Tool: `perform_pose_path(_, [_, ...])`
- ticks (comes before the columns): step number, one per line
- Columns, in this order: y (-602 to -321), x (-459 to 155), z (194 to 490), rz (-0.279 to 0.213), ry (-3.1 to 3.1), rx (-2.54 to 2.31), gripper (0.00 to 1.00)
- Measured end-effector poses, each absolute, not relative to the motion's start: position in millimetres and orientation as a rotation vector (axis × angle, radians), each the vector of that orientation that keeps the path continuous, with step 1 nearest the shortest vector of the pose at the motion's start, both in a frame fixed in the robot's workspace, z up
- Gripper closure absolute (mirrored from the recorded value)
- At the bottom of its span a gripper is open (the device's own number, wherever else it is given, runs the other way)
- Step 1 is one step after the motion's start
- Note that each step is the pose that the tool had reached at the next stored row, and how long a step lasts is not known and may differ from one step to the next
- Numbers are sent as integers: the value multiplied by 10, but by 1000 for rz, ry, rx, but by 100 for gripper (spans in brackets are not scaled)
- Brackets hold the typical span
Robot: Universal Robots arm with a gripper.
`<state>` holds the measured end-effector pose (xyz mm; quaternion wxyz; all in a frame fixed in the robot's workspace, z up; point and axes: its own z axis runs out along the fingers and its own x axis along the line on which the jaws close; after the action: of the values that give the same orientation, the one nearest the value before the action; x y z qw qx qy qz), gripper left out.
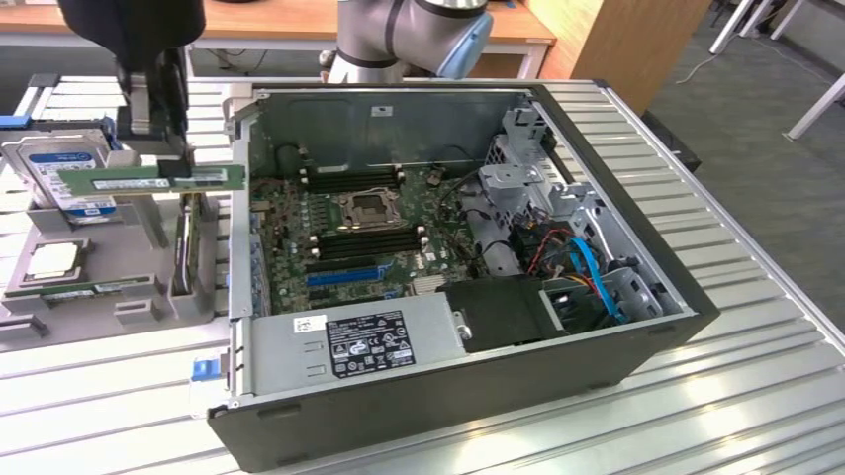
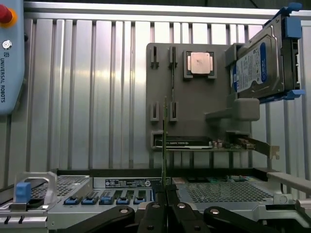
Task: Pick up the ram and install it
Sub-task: 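Pick up the ram and move it above insertion slot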
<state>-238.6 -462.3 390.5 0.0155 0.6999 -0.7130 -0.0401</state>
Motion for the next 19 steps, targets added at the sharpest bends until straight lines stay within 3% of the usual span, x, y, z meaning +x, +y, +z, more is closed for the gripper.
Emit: perform_pose_path(19, [-4623,-1842,3905,-136,-2213,2172,89])
